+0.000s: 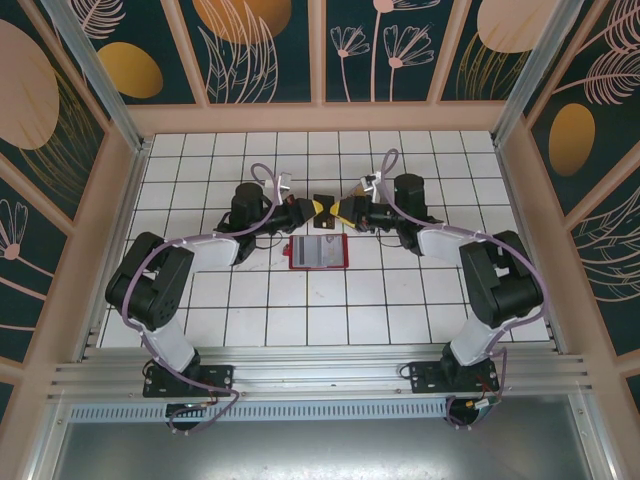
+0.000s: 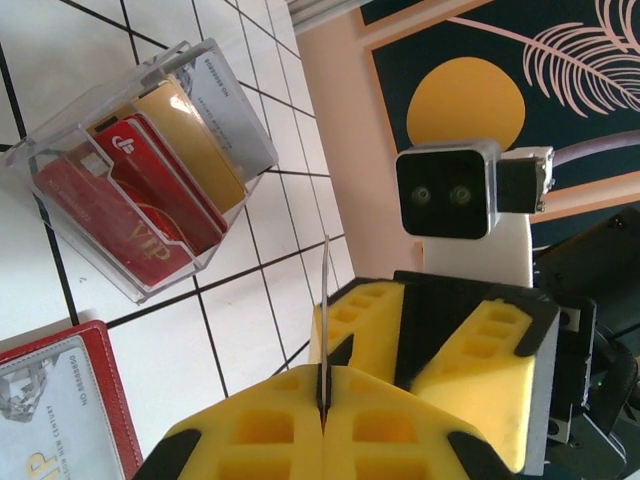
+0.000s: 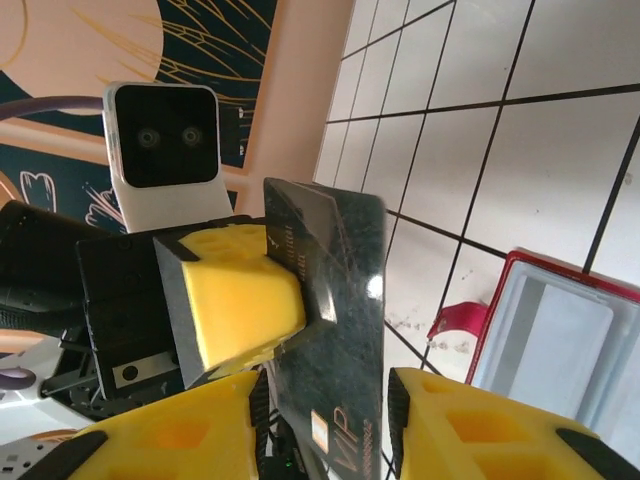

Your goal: Put the credit cards into the card holder

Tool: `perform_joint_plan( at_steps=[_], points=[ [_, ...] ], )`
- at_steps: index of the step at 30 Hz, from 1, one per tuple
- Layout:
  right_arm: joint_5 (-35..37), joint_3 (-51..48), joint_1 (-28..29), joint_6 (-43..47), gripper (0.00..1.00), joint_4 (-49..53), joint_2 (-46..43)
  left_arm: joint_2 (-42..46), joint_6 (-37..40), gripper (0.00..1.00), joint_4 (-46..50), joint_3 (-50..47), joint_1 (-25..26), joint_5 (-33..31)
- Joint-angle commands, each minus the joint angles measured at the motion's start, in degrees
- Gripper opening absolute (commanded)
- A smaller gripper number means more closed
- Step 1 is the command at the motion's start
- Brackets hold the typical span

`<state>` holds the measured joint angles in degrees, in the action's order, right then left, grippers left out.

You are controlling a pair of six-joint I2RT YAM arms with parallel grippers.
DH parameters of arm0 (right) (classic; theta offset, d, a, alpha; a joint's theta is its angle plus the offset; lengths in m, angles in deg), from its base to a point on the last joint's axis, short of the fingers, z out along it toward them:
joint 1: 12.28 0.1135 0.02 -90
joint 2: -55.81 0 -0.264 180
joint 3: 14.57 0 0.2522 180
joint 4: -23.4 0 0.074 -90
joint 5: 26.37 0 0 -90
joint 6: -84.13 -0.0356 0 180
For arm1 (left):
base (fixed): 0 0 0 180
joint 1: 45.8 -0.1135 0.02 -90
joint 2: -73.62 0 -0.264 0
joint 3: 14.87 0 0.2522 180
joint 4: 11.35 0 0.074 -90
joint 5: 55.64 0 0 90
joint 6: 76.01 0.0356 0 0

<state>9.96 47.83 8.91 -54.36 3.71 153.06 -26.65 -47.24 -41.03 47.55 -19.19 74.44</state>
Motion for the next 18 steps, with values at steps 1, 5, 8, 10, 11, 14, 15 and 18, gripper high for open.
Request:
perform_joint_plan(
  at_steps=[1,5,8,10,11,14,15,18],
  points=[
    [-0.4,0.9,0.6,-3.2,0.39,-6.9,2.2,-0.7,-2.1,0.00,-5.5,0.0,0.2,2.0],
    [0.1,-0.1,-0.2,-3.5,0.39,-7.4,3.1,0.2,-1.9,0.00,-5.3,-0.1,0.2,2.0],
    [-0.4,-0.5,-0.3,-4.4,0.31,-8.7,2.9,0.2,-1.2,0.00,-4.2,0.0,0.2,1.8],
    [-0.8,-0.2,-0.1,-4.4,0.26,-8.7,2.7,-0.2,-1.5,0.00,-4.7,-0.1,0.2,1.9],
    [-1.0,-0.2,0.0,-4.3,0.23,-8.7,2.6,-0.4,-1.7,0.00,-5.0,-0.2,0.1,1.9],
    [-2.0,0.4,0.4,-4.5,0.19,-9.2,2.5,-0.9,-2.1,0.00,-5.7,-0.3,0.1,2.0],
    [-2.3,0.5,0.5,-4.6,0.17,-9.3,2.5,-1.0,-2.2,0.00,-5.7,-0.3,0.1,1.9],
    [-2.9,0.3,0.6,-4.8,0.06,-9.8,2.4,-1.4,-2.0,0.00,-5.2,-0.1,0.1,2.1]
  ],
)
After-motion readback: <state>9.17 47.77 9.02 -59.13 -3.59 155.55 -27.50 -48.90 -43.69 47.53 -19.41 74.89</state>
